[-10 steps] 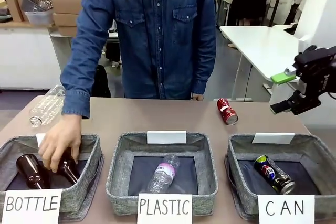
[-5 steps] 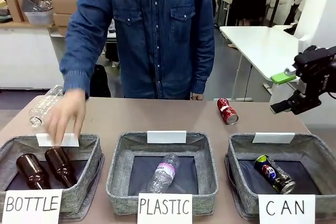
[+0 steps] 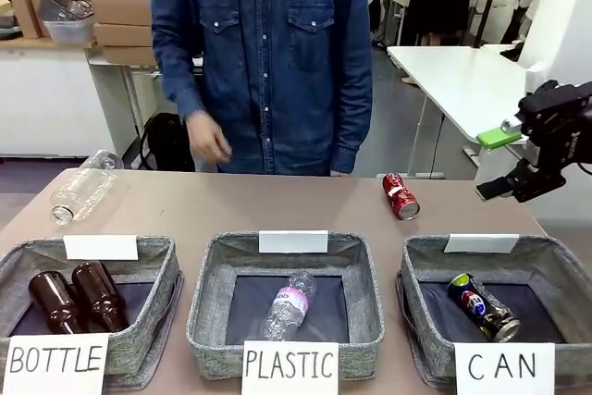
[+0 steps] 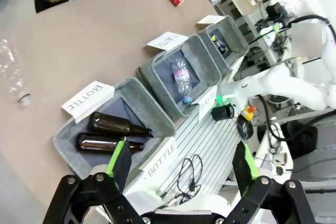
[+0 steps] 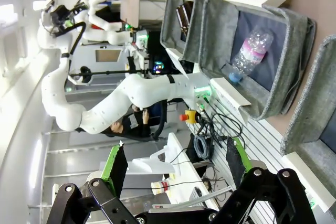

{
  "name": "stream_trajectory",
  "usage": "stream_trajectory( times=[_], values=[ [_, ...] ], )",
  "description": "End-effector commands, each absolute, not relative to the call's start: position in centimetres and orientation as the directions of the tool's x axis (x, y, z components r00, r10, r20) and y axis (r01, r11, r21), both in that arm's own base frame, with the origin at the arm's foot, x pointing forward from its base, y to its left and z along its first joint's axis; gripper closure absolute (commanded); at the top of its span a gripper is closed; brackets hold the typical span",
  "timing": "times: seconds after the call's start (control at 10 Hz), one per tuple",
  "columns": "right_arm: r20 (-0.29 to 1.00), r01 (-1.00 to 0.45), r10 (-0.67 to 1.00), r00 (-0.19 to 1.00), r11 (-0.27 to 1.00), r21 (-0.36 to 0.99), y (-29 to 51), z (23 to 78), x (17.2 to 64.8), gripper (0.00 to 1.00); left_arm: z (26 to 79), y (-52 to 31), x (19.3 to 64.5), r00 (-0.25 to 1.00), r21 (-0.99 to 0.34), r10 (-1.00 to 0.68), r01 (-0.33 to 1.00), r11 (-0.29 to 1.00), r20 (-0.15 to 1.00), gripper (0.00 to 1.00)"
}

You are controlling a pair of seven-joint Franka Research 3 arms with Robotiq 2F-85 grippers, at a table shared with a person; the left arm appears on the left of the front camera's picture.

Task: Sort the can waste into the basket.
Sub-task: Pick up the can waste from the table and place it in the right Fabric basket.

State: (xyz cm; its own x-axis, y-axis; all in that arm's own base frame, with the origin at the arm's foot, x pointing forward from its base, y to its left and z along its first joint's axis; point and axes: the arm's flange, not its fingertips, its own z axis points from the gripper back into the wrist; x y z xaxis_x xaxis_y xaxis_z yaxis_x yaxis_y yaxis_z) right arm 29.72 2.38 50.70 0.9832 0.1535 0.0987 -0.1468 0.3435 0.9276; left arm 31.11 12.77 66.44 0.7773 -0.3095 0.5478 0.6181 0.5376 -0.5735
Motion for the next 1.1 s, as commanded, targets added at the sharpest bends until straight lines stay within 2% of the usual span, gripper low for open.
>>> stream_trajectory(
  times=[0.0,0.2,0.5,0.6,0.7,0.9,1.0],
  values=[
    [0.104,-0.153,0.154,0.983,0.353,0.923,2.4,50.7,29.7,0.0,62.9,7.4,32.0,0.798,-0.567,-0.347,0.596,0.569,0.492,0.0],
    [0.104,-0.153,0.154,0.983,0.353,0.923,2.4,50.7,29.7,0.0,58.9,4.0,33.5,0.791,-0.604,-0.328,0.608,0.515,0.517,0.0],
    [0.104,-0.153,0.154,0.983,0.353,0.923,2.4,50.7,29.7,0.0,52.3,-0.3,34.9,0.817,-0.673,-0.318,0.577,0.463,0.481,0.0],
    [0.104,-0.153,0.154,0.983,0.353,0.923,2.4,50.7,29.7,0.0,51.8,-0.6,35.3,0.848,-0.714,-0.301,0.53,0.457,0.436,0.0],
    [0.104,-0.153,0.154,0.983,0.353,0.923,2.4,50.7,29.7,0.0,53.0,0.2,34.5,0.819,-0.666,-0.343,0.573,0.477,0.459,0.0],
    [0.099,-0.147,0.154,0.983,0.344,0.927,2.4,50.7,29.7,0.0,53.0,0.2,34.5,0.819,-0.666,-0.343,0.573,0.477,0.459,0.0],
    [0.113,-0.16,0.115,0.987,0.625,0.764,3.1,50.8,29.3,0.0,53.0,0.2,34.5,0.819,-0.666,-0.343,0.573,0.477,0.459,0.0]
  ],
)
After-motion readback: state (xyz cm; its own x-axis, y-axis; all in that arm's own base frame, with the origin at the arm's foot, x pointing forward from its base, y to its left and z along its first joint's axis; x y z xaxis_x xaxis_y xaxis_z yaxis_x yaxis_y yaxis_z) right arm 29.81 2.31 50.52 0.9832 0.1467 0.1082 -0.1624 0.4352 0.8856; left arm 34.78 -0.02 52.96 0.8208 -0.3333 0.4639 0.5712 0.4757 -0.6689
